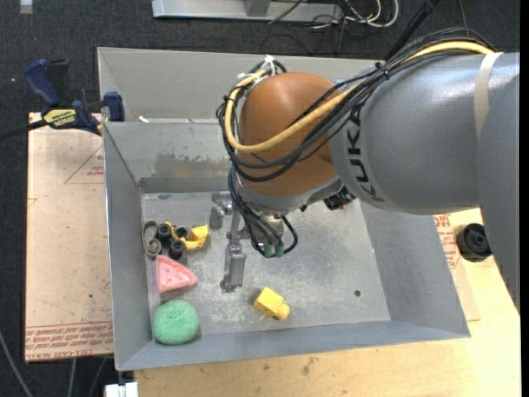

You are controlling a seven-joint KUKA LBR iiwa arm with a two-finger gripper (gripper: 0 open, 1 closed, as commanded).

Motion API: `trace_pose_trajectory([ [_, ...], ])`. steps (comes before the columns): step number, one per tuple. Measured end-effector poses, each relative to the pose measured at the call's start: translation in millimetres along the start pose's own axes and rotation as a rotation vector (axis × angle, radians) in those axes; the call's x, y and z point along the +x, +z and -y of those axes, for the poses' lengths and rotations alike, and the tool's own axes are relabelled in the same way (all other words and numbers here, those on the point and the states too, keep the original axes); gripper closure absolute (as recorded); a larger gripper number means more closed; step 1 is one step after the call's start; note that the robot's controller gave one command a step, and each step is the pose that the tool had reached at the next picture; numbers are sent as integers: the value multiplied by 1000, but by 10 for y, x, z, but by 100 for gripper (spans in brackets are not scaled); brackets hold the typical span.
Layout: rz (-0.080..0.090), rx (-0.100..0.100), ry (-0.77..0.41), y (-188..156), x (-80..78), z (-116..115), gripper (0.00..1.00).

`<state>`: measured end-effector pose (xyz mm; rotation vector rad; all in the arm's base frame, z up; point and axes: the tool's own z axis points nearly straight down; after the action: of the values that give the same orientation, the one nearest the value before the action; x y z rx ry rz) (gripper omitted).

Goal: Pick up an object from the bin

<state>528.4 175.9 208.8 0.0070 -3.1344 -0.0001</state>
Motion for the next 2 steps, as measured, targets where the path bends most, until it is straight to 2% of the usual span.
trace_pose_trajectory([
  [1, 8, -1, 4, -48, -17, 10, 0],
  [2, 17, -4, -7, 467, -335, -209, 0],
])
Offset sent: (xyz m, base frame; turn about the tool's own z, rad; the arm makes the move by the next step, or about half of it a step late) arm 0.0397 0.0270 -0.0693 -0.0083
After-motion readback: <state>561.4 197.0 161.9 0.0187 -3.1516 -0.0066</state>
